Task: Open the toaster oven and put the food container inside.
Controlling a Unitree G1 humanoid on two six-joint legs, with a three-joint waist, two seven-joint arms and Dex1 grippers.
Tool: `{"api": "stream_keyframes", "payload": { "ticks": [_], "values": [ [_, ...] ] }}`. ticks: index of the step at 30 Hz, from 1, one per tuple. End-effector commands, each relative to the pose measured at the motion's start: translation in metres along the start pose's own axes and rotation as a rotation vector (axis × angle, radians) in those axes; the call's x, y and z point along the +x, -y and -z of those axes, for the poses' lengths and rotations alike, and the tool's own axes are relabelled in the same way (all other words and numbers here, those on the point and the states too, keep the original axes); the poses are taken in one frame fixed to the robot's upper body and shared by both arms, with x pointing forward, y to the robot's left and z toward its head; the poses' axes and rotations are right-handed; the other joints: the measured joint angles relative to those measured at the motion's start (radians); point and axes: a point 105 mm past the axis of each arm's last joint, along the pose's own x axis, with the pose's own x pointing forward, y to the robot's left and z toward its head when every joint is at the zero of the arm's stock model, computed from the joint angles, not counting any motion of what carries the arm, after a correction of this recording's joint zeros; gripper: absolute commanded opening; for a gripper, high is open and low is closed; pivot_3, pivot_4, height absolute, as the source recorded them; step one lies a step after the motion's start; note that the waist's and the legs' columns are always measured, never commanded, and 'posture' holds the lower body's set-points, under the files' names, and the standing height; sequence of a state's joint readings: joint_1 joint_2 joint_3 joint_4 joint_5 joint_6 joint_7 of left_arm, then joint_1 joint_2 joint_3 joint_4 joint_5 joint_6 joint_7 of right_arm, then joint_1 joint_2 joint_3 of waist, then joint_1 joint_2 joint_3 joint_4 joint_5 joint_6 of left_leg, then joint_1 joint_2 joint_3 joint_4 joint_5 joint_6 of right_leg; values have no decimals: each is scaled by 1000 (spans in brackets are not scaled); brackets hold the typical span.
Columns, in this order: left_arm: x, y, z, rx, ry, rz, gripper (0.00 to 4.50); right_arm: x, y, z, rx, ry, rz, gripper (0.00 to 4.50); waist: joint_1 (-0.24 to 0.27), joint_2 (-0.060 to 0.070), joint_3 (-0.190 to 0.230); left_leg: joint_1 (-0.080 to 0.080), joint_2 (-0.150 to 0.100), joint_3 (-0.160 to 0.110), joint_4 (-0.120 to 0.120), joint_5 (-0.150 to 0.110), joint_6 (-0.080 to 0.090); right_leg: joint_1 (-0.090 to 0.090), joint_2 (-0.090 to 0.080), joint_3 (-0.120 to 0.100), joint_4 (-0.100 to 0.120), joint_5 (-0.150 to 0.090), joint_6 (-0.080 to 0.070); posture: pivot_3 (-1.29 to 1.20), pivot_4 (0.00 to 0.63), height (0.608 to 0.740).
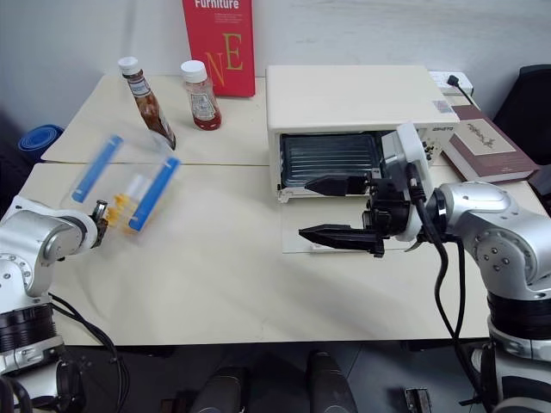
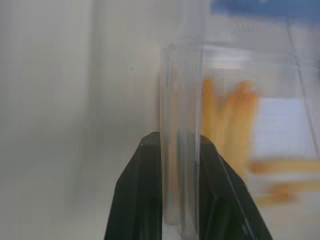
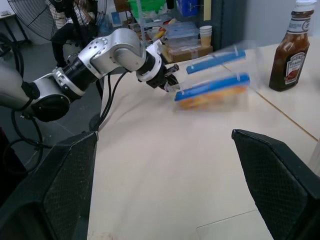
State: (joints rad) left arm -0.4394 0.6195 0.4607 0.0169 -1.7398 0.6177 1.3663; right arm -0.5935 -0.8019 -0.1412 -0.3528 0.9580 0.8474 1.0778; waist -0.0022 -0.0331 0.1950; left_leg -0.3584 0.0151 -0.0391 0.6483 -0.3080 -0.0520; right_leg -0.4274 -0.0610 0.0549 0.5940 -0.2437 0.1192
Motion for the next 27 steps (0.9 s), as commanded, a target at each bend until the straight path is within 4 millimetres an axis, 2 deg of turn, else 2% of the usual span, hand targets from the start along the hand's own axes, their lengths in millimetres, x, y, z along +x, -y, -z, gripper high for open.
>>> {"api": "stream_keyframes", "payload": {
  "ticks": [1, 5, 9, 11, 17, 21, 27],
  "values": [
    [-8, 2, -18, 85, 30, 24, 228, -7, -10, -12, -10, 9, -13, 4500, -1, 0, 0, 0, 0, 0, 0, 0, 0, 0, 0, 0, 0, 0, 0, 0, 150, 740],
    [-16, 7, -15, 290, -50, 88, 228, -13, -16, -18, -16, 26, 0, 4500, 0, 0, 0, -1, 0, 0, -1, 0, 0, -1, 0, 0, -1, 0, 0, 0, 150, 740],
    [-33, 18, -17, 492, -108, 187, 228, -23, -12, -13, -26, 5, 88, 4500, 0, 0, 0, -2, 0, -1, -1, -1, 1, -1, 0, -1, -2, 0, -1, 0, 150, 740],
    [-43, 22, -11, 622, -154, 249, 228, -32, -12, -9, -25, -4, 134, 4500, 1, 0, 0, -2, 0, -1, -1, -1, 1, -1, -1, -1, -3, -1, -2, 0, 150, 740],
    [-74, 40, 19, 934, -316, 472, 228, -64, -5, -8, -49, -21, 309, 4500, 1, 1, 1, -7, 0, -1, -1, -1, 1, -6, -1, -2, -4, -2, -4, 0, 150, 740],
    [-81, 58, 43, 995, -399, 583, 228, -73, -11, -5, -37, -29, 346, 4500, 1, 1, 1, -10, 0, -1, -1, -1, 1, -9, -1, -1, -3, -2, -4, 0, 150, 740],
    [-85, 104, 100, 1039, -538, 747, 228, -81, -24, 7, -2, -45, 420, 4500, 10, 1, 1, -12, -1, -2, 1, 0, 2, -9, -1, -1, -2, 0, -1, 0, 150, 740]
  ]
}}
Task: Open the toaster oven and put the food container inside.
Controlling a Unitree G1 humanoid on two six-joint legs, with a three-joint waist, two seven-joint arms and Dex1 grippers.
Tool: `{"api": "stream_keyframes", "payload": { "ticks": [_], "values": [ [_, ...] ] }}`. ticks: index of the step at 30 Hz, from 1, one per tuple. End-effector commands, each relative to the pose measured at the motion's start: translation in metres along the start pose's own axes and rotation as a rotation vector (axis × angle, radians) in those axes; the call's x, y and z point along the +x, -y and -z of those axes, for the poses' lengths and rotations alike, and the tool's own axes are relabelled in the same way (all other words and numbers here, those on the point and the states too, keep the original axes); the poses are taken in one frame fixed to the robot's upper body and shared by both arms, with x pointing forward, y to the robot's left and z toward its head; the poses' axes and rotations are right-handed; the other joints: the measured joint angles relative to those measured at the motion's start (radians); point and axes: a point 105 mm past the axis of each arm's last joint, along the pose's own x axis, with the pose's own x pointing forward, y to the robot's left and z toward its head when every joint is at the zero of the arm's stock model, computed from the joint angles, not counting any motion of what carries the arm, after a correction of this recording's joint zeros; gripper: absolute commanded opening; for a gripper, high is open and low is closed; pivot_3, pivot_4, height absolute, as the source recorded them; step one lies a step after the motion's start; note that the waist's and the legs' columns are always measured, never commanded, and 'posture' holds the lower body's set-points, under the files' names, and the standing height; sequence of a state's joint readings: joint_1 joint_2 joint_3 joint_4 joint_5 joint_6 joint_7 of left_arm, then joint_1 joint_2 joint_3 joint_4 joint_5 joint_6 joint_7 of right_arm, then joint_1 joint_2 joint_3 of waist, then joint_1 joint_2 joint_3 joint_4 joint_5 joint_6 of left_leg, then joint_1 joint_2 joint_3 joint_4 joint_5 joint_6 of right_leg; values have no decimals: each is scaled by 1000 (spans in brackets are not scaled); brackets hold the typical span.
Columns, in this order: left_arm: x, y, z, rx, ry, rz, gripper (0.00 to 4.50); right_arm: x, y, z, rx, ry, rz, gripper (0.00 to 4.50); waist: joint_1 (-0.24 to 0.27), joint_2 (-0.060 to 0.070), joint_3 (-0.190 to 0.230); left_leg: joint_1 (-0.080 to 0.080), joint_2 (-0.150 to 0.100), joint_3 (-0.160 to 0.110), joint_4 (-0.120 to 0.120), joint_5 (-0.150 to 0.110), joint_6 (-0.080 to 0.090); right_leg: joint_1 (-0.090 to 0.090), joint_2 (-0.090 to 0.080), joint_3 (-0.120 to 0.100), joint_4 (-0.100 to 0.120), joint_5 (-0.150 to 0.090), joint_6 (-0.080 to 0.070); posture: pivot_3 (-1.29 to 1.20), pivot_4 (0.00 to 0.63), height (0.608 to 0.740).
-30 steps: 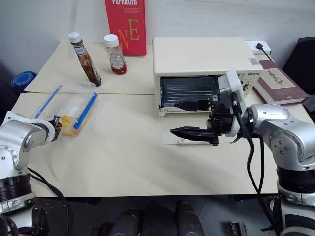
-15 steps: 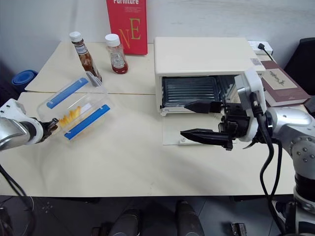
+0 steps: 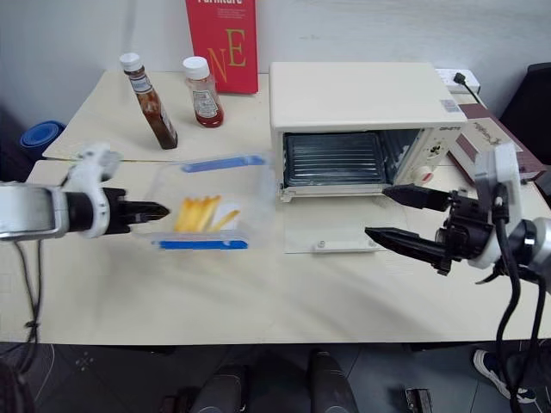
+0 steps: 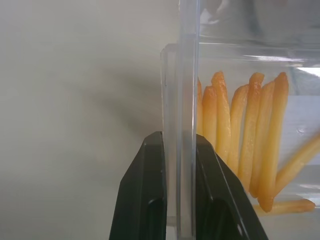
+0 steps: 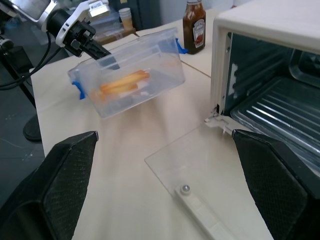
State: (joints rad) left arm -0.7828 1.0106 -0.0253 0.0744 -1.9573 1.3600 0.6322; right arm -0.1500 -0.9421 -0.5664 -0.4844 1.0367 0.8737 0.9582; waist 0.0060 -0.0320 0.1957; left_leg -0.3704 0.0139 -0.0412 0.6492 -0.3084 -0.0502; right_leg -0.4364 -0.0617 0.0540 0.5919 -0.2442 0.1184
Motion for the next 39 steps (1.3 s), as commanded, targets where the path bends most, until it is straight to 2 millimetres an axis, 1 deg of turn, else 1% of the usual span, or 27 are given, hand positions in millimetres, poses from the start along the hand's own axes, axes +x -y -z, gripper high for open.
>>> {"api": "stream_keyframes", "payload": {
  "ticks": [1, 5, 8, 10, 13, 14, 17, 19, 21, 22, 23, 26, 27, 31, 33, 35, 37, 38, 39],
  "values": [
    [18, 28, -14, 24, -19, 88, 228, -8, -11, -6, -49, 15, 39, 4500, 4, 0, 0, 0, 0, 0, 0, 0, 0, 0, 0, 1, 0, 1, 1, 0, 150, 740],
    [44, 63, -22, 76, -91, 168, 228, -15, -20, 4, -36, 5, 103, 4500, 9, 0, 0, -1, -1, 0, 1, 0, 0, 0, 0, 2, -1, 1, 2, 0, 150, 740],
    [58, 79, -28, 97, -122, 192, 228, -18, -24, 8, -33, 8, 141, 4500, 5, 0, 0, 0, -1, 1, 0, 1, 0, 0, 0, 3, -1, 1, 3, 0, 150, 740],
    [64, 88, -30, 109, -136, 208, 228, -18, -25, 10, -33, 8, 163, 4500, 0, 0, 0, 0, -1, 2, 0, 1, 1, 0, 1, 3, -1, 1, 3, 0, 150, 740],
    [76, 109, -32, 133, -157, 247, 228, -19, -26, 14, -39, 10, 199, 4500, -3, 0, 0, 0, -1, 1, 1, 1, 1, 0, 1, 3, -1, 1, 3, 0, 150, 740],
    [79, 112, -32, 135, -161, 248, 228, -19, -26, 15, -42, 10, 209, 4500, -2, 0, 0, 0, -2, 1, 0, 2, 1, 0, 1, 3, -1, 1, 3, 0, 150, 740],
    [90, 110, -38, 98, -142, 200, 228, -19, -23, 18, -45, 14, 244, 4500, -7, 0, 0, 0, -3, 1, 1, 2, 2, 1, 1, 3, -1, 2, 3, 0, 150, 740],
    [98, 111, -45, 31, -112, 194, 938, -18, -19, 21, -49, 16, 268, 4500, -9, 0, 0, 0, -2, 2, 1, 2, 2, 1, 1, 4, -2, 2, 3, 0, 150, 740],
    [103, 113, -47, -10, -102, 203, 1352, -18, -14, 23, -49, 16, 293, 4500, -8, 0, 0, 1, -2, 2, 1, 2, 2, 1, 1, 3, -2, 2, 3, 0, 150, 740],
    [105, 114, -47, -18, -102, 204, 1762, -18, -11, 25, -51, 13, 308, 4500, -7, 0, 0, 0, -2, 1, 1, 2, 2, 1, 1, 3, -2, 2, 4, 0, 150, 740],
    [106, 115, -47, -23, -103, 204, 1997, -18, -9, 26, -53, 10, 318, 4500, -6, 0, 0, 0, -2, 1, 1, 2, 2, 1, 1, 3, -2, 2, 4, 0, 150, 740],
    [106, 113, -46, -43, -101, 219, 2883, -19, -6, 27, -43, 18, 336, 4500, -7, 0, 0, 0, -3, 1, 1, 2, 2, 2, 0, 4, -2, 3, 5, 0, 150, 740],
    [102, 117, -48, -53, -79, 274, 3147, -20, -7, 27, -39, 18, 336, 4500, -7, 0, 0, 0, -3, 1, 1, 2, 2, 2, 0, 4, -2, 3, 5, 0, 150, 740],
    [70, 131, -60, -5, 25, 503, 3147, -23, -8, 25, -30, 9, 333, 4500, -7, 0, 0, 0, -2, 1, 0, 3, 2, 1, 1, 3, -1, 3, 5, 0, 150, 740],
    [53, 129, -65, 28, 98, 583, 3147, -22, -11, 22, -19, 8, 314, 4500, -9, 0, 0, 0, -2, 1, 0, 3, 1, 1, 1, 3, -1, 3, 5, 0, 150, 740],
    [40, 128, -69, 45, 155, 656, 3147, -22, -13, 19, -7, 13, 296, 4500, -9, 0, 0, 1, -2, 1, 0, 3, 1, 1, 1, 4, -1, 3, 5, 0, 150, 740],
    [24, 127, -75, 48, 227, 759, 3171, -21, -16, 16, 18, 23, 273, 4114, -8, 0, 0, 1, -2, 1, 1, 3, 1, 1, 1, 3, 0, 3, 5, 0, 150, 740],
    [16, 122, -75, 69, 258, 791, 2976, -19, -19, 14, 31, 28, 254, 3926, -7, 0, 0, 2, -2, 1, 1, 3, 1, 2, 1, 3, 0, 2, 4, 0, 150, 740],
    [14, 116, -75, 84, 274, 795, 2765, -17, -21, 14, 40, 28, 236, 3599, -8, 0, 0, 2, -2, 0, 2, 3, 2, 4, 1, 3, 0, 2, 4, 0, 150, 740]
  ]
}}
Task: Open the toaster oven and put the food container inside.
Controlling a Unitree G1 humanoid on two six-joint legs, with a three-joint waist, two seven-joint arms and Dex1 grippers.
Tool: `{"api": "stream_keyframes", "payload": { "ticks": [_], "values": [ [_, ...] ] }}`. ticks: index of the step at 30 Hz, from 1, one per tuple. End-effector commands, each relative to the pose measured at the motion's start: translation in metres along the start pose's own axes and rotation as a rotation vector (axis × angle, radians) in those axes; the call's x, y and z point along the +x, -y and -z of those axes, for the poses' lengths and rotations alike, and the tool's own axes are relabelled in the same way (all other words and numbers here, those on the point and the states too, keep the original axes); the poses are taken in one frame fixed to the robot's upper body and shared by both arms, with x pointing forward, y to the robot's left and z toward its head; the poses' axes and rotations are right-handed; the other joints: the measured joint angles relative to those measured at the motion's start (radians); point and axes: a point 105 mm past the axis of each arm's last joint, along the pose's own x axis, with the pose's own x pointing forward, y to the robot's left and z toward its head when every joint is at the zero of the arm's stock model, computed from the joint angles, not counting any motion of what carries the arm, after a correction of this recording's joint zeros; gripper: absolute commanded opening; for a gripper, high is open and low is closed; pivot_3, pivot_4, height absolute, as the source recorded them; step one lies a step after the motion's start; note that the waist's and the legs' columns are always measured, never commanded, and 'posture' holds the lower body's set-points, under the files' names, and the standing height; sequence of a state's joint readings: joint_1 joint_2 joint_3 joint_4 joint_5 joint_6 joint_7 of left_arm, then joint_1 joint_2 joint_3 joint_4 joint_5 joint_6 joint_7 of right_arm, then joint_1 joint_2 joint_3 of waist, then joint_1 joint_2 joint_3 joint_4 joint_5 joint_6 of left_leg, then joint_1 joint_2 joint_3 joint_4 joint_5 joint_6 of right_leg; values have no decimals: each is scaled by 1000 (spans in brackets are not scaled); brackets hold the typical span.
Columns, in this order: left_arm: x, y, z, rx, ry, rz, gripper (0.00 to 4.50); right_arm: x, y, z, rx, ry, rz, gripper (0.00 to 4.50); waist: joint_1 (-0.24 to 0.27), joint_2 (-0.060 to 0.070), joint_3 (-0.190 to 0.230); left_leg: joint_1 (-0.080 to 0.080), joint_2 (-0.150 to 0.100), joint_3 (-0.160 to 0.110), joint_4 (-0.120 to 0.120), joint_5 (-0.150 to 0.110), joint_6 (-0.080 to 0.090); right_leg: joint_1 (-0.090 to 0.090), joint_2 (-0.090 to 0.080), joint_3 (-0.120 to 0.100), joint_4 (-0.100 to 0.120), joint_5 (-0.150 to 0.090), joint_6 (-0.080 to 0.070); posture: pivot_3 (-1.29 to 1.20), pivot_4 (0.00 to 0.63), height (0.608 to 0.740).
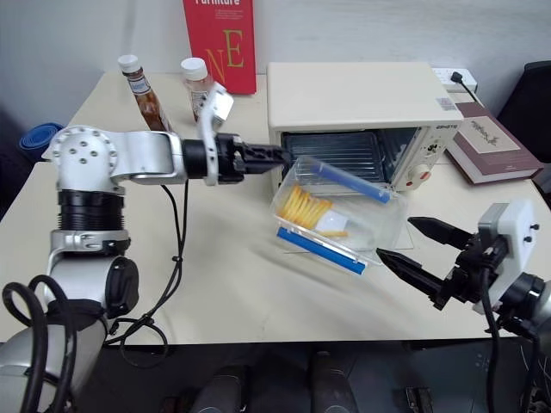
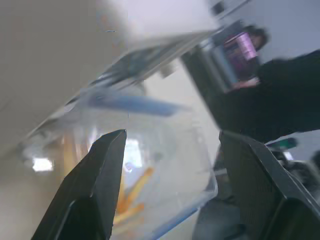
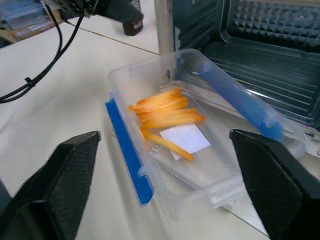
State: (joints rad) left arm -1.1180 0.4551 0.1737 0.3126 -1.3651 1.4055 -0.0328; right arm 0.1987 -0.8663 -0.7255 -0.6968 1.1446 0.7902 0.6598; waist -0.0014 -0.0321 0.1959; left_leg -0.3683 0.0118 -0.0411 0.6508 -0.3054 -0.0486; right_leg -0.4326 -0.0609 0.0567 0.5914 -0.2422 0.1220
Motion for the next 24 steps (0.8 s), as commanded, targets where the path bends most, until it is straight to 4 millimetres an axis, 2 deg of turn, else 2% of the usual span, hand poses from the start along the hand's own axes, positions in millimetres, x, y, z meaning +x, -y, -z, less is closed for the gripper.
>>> {"api": "stream_keyframes", "payload": {
  "ticks": [1, 3, 5, 7, 9, 11, 14, 15, 18, 21, 24],
  "values": [
    [-19, 9, -10, 100, 66, 93, 2598, 0, -9, -11, 4, 23, -47, 3297, -1, 0, 0, 0, 0, 0, 0, 0, 0, 0, 0, 0, 0, -1, -1, 0, 150, 740],
    [-23, 4, -6, 146, 55, 91, 1992, 2, -13, -9, 21, 6, -65, 2617, -1, 0, 0, 1, 0, 0, 1, 0, 0, 1, 0, 0, 0, -2, -4, 0, 150, 740],
    [-30, 11, 2, 221, 29, 167, 1304, 2, -19, -6, 49, -6, -96, 1885, 0, 0, 0, 0, 0, 0, 1, 0, 1, 2, 0, 1, -1, -3, -6, 0, 150, 740],
    [-38, 19, 17, 307, -35, 255, 733, 1, -31, 0, 77, -38, -150, 1258, 0, 0, 0, 0, 0, 0, 1, 0, 1, 2, 0, 1, -1, -3, -6, 0, 150, 740],
    [-41, 18, 32, 374, -108, 294, 114, 1, -40, 6, 96, -70, -188, 577, 0, 0, 0, 0, 0, 0, 0, 0, 2, 1, 0, 1, -1, -3, -6, 0, 150, 740],
    [-40, 14, 48, 437, -196, 314, 0, 2, -45, 11, 121, -81, -203, 13, 1, 0, 0, 0, 0, -1, 0, 0, 2, 2, 0, 0, -1, -3, -6, 0, 150, 740],
    [-34, 2, 71, 553, -336, 316, 0, 5, -47, 20, 147, -99, -192, 13, 1, 0, 0, 0, 0, 0, 1, -1, 3, 3, 0, 1, -3, -4, -8, 0, 150, 740],
    [-31, -2, 79, 591, -381, 318, 0, 6, -46, 24, 149, -110, -180, 13, 1, 0, 0, -1, 0, 0, 2, -1, 3, 3, 0, 1, -5, -8, -14, 0, 150, 740],
    [-19, -14, 99, 690, -485, 325, 0, 10, -34, 42, 140, -175, -111, 13, 1, 0, 0, 0, 0, 0, 2, 0, 4, 4, 0, 2, -5, -9, -16, 0, 150, 740],
    [-2, -20, 105, 708, -490, 312, 0, 18, -15, 53, 112, -204, -15, 13, 1, 0, 0, -1, 0, 0, 3, 1, 5, 4, 0, 2, -5, -9, -16, 0, 150, 740],
    [9, -21, 105, 702, -470, 295, 0, 24, 2, 56, 100, -198, 67, 13, -1, 0, 0, -2, 0, 0, 4, 0, 5, 4, 0, 2, -4, -8, -15, 0, 150, 740]
  ]
}}
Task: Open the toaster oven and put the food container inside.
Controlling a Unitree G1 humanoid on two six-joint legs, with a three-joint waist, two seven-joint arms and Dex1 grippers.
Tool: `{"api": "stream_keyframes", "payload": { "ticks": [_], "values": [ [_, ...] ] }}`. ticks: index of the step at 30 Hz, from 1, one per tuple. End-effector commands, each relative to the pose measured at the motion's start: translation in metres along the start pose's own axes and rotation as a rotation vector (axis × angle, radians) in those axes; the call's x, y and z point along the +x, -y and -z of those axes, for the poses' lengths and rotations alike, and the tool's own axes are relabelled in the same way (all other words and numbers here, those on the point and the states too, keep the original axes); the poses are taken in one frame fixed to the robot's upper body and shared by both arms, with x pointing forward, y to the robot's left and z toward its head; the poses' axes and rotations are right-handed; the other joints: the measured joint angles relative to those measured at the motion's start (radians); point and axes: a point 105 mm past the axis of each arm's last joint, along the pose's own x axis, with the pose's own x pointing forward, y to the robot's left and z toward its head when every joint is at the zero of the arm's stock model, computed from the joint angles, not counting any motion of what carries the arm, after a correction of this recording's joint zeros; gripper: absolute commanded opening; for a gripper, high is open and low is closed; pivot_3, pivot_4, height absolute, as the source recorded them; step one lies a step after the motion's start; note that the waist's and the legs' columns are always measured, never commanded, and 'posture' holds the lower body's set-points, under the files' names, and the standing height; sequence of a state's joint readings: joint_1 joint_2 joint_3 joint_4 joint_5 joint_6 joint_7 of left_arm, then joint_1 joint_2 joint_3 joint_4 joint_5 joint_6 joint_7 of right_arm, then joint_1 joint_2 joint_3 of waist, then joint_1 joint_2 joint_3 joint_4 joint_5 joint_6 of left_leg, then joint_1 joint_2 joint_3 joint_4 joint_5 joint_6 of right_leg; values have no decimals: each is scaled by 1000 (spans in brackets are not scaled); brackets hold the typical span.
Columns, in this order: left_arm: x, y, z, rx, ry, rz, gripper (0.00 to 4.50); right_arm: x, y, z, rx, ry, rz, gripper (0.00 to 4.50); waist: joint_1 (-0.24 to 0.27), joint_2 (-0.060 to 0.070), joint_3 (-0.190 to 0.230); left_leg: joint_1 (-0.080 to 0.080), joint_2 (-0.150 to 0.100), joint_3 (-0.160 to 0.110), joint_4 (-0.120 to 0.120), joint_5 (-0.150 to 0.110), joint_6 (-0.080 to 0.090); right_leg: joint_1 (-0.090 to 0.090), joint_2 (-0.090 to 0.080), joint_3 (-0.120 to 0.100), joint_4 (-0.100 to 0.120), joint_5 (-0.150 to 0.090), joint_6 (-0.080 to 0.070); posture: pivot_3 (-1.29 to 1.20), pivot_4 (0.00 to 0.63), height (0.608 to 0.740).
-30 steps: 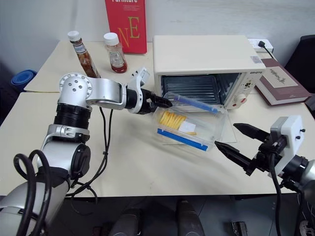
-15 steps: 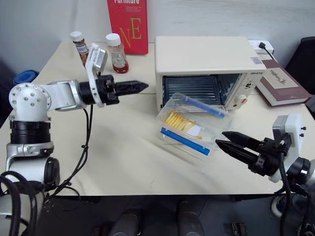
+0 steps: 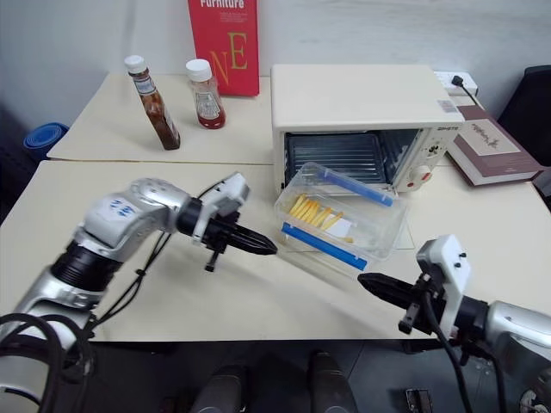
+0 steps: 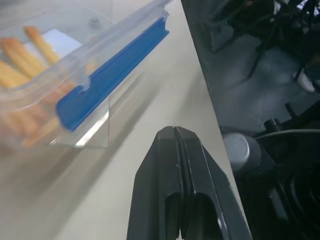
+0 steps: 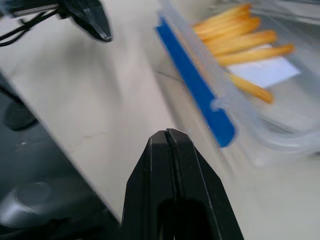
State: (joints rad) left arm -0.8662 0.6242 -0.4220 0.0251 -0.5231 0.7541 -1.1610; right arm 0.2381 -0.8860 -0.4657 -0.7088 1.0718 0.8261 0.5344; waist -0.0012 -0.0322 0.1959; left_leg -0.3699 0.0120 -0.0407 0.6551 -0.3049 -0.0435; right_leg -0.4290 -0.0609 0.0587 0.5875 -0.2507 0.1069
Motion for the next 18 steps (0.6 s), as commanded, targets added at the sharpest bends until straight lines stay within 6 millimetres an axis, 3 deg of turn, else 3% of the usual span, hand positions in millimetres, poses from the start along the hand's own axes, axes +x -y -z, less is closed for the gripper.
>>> {"api": "stream_keyframes", "payload": {
  "ticks": [1, 4, 5, 10, 18],
  "values": [
    [3, -7, -11, 41, 9, -52, 0, 4, 20, -5, -31, 35, 105, 13, -3, 0, 0, 0, 0, 0, 0, 0, 0, 0, 0, 0, 1, 0, 0, 0, 150, 740],
    [13, -13, -15, 15, 42, -101, 0, 10, 34, -14, -51, 82, 172, 13, -2, 0, 0, 1, 1, 0, 0, -1, 1, -1, 1, 0, 4, 3, 5, 0, 150, 740],
    [17, -16, -16, -4, 54, -124, 0, 13, 39, -18, -58, 100, 195, 13, -2, 0, 0, 1, 1, 0, 0, -1, 1, -1, 1, 0, 5, 8, 15, 0, 150, 740],
    [28, -24, -15, -56, 69, -208, 0, 26, 56, -27, -57, 156, 263, 13, -3, 0, 0, 1, 1, -1, 0, -1, 1, -1, 1, 0, 5, 8, 16, 0, 150, 740],
    [31, -76, -29, -146, 180, -521, 0, 57, 79, -43, -63, 235, 320, 13, -1, 1, 0, 0, 0, -1, 3, -1, 1, -2, 1, 0, 6, 10, 18, 0, 150, 740]
  ]
}}
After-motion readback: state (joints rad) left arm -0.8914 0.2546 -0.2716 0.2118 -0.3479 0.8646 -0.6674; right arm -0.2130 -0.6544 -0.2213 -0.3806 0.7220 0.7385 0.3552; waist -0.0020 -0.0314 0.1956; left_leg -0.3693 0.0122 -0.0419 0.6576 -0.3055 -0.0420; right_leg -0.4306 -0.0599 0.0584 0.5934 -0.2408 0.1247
